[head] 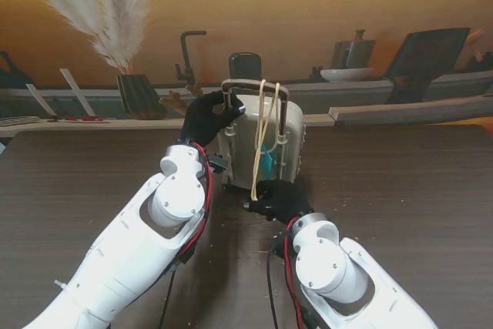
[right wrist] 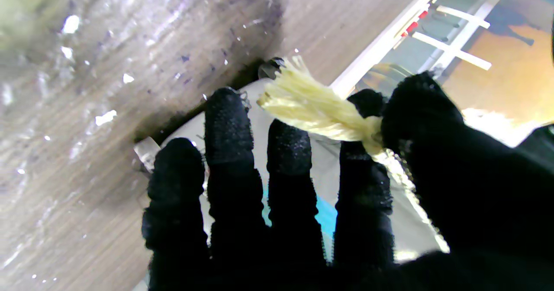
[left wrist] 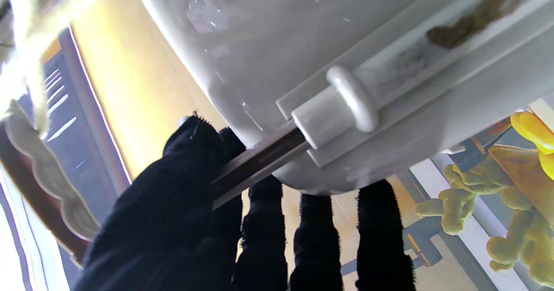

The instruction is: Attach a luggage tag to a suitcase

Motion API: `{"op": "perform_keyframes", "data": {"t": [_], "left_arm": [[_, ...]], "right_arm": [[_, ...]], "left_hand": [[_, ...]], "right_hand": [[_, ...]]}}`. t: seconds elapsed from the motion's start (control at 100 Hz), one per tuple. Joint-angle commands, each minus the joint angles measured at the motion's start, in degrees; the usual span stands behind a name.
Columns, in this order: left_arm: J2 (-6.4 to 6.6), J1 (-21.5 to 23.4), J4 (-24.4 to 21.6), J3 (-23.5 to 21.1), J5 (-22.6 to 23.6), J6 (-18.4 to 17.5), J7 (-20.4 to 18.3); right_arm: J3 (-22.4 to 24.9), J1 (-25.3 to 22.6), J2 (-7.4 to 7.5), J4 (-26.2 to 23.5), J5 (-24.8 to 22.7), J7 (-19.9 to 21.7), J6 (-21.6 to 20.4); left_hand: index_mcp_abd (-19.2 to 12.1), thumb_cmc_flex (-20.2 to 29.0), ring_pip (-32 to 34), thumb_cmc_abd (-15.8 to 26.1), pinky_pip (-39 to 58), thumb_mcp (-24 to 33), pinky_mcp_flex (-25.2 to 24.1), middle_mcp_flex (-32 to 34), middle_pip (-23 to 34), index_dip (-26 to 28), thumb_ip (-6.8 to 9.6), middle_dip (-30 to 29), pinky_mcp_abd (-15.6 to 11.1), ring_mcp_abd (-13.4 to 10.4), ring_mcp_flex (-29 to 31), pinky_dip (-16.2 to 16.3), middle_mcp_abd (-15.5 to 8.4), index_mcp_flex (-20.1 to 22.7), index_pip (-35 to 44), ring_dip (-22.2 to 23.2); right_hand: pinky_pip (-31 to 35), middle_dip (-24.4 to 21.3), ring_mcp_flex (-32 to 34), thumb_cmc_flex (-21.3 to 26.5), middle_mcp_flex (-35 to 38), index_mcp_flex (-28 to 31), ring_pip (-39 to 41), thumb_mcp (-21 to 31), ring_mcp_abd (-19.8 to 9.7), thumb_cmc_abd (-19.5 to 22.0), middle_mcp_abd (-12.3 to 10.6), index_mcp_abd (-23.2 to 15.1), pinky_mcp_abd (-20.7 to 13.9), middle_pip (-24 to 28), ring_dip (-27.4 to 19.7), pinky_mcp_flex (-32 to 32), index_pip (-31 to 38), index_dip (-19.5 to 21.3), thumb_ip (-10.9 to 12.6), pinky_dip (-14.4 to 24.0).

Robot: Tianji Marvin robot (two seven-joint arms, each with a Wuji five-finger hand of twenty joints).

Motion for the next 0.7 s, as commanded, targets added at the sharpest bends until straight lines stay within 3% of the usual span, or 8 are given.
{"op": "perform_keyframes", "data": {"t": [0.0,0.69], "left_arm": [[-0.16,1.28,0.96,0.79,-0.14,1.26,-1.78],[-0.34,1.87,0.4,0.75,-0.87,2.45,-1.61]], "right_arm": [[-0.7,-0.74,0.35,1.17,-0.18,1.25,-0.13],[-6.25,0.98,0.75,7.84,-2.08,3.29,0.88]], "left_hand": [[2.47,4.77,17.25,2.1,3.15,1.18,1.61,8.51,6.8,-0.56,0.81,5.61,-2.71,6.3,8.51,0.34,8.4,2.17,0.05,6.51],[2.99,5.18,17.24,2.22,3.18,0.83,1.64,8.39,6.64,-1.02,0.86,5.5,-2.59,6.53,8.42,0.23,8.76,2.49,-0.83,6.38]], "right_hand": [[-0.26,-0.07,1.86,2.68,1.25,3.13,0.02,0.09,-0.66,2.37,-0.66,-3.26,0.17,-0.33,0.21,0.01,2.68,1.81,1.02,-0.28],[-0.27,-0.16,2.06,2.44,1.26,3.13,0.01,0.24,-1.21,2.51,-1.07,-3.39,-0.31,-0.13,0.13,0.58,2.71,1.98,0.98,-0.52]]}}
